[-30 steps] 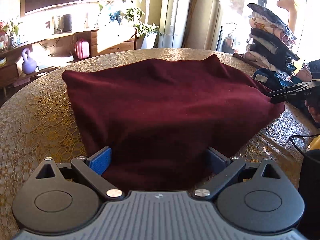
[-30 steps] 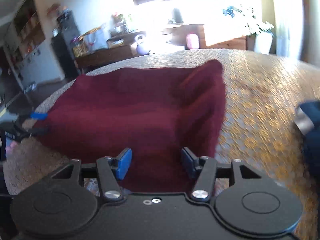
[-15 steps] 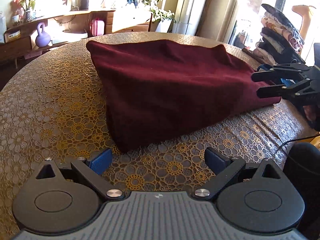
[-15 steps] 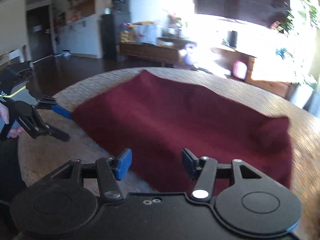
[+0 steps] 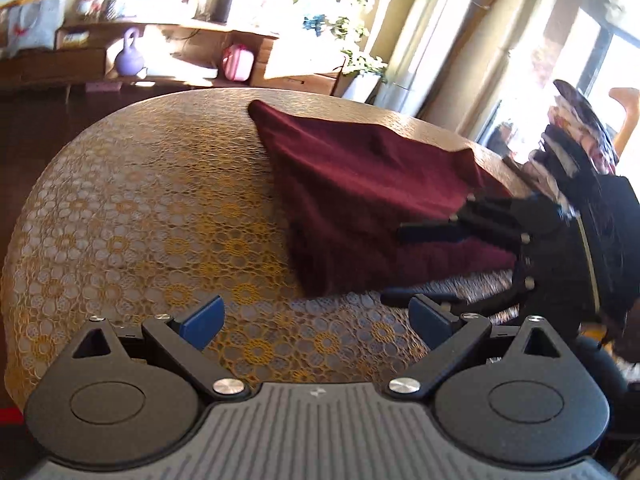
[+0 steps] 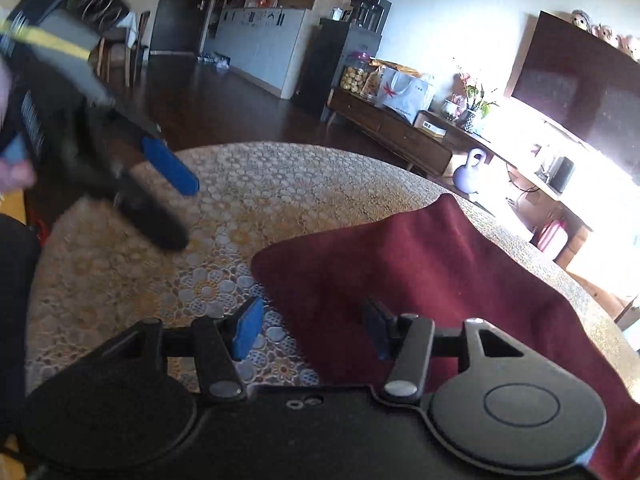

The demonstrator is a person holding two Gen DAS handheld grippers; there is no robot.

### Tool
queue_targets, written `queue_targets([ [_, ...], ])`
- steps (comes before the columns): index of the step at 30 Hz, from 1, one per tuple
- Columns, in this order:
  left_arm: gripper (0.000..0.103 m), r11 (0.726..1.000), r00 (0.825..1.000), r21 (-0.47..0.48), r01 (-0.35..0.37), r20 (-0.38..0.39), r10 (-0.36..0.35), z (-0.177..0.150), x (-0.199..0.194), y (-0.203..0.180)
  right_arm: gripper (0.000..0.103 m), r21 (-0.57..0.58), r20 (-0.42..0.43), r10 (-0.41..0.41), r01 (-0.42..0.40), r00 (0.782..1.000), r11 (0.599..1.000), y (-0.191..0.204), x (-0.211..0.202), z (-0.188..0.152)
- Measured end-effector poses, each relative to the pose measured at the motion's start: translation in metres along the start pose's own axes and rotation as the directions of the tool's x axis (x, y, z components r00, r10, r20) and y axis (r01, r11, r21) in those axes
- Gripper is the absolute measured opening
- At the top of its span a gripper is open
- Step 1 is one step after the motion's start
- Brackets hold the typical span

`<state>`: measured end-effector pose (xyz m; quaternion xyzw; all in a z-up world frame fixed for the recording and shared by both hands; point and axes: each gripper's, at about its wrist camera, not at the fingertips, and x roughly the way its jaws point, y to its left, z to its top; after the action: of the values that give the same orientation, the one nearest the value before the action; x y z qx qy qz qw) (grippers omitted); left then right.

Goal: Fold clothes
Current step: 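Grasp the folded sweatshirt edge with the right gripper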

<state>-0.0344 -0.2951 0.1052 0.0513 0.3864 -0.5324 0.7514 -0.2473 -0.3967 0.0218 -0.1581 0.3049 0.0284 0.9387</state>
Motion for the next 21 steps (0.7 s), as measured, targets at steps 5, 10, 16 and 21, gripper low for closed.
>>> queue_targets([
  [5,0.099,0.996,0.999,-0.083,0.033,0.009,-0.032,0.018,0.003,0.016,0.103,-0.111,0.024,-0.044,0.046,0.999,0.993,0.024,0.019,0.003],
  [10,0.099,0.994,0.997,-0.083,0.073,-0.003,-0.074,0.034,0.013,0.015,0.103,-0.157,0.007,-0.075,0.076,0.997,0.985,0.030,0.035,0.003],
  [16,0.099,0.980,0.988,-0.145,0.138,-0.046,-0.146,0.051,0.044,0.016,0.103,0.076,0.058,-0.087,0.083,0.994,0.994,-0.003,0.021,0.011],
  [21,0.100,0.894,0.948,-0.381,0.236,-0.112,-0.298,0.072,0.096,0.035,0.103,0.225,0.137,-0.104,0.071,0.985,0.972,-0.028,-0.005,0.014],
])
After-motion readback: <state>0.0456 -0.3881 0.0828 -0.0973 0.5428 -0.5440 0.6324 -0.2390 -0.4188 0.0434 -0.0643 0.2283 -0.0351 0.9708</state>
